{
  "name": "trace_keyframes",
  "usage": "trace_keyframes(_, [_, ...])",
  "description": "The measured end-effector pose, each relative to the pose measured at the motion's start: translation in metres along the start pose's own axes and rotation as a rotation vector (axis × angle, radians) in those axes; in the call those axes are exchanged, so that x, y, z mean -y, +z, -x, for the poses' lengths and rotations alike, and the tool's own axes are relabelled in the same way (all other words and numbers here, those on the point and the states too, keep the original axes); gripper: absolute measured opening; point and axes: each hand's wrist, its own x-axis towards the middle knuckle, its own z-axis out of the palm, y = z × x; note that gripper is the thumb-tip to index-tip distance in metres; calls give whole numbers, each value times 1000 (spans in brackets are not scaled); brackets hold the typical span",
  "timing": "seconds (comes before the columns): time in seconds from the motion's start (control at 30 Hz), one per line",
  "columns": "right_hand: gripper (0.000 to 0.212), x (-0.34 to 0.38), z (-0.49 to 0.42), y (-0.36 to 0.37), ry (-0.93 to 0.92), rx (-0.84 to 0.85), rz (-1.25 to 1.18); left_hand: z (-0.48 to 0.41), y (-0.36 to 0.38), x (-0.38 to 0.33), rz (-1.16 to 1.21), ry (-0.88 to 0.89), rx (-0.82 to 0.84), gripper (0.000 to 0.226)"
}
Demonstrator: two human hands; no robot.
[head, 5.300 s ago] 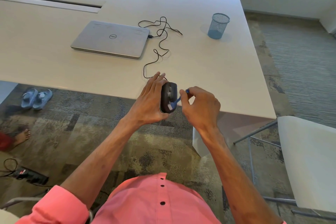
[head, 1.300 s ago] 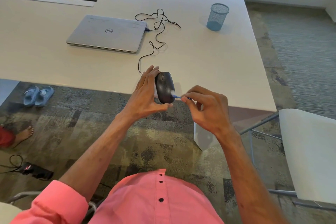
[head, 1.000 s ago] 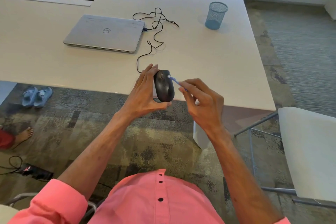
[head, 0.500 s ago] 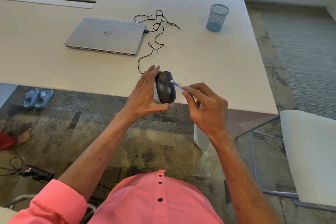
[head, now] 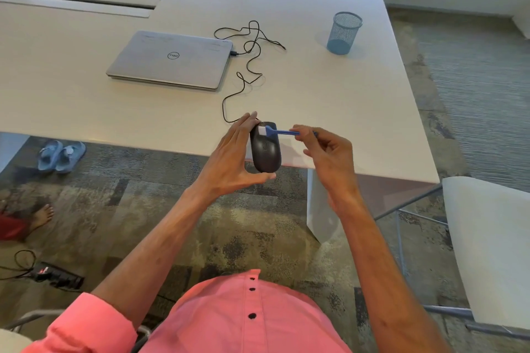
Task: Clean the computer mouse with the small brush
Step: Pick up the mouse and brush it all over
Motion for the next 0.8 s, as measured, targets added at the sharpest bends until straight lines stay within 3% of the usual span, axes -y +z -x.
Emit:
trace_keyframes(0.27, [32, -3, 12, 14, 244, 62, -201, 9, 2, 2, 37, 20, -19, 134])
trace_keyframes(0.53, [32, -4, 18, 19, 266, 46, -240, 12, 4, 10, 30, 18, 15, 142])
trace_keyframes(0.8, [34, -5, 23, 23, 231, 42, -256, 9, 3, 12, -37, 81, -4, 133])
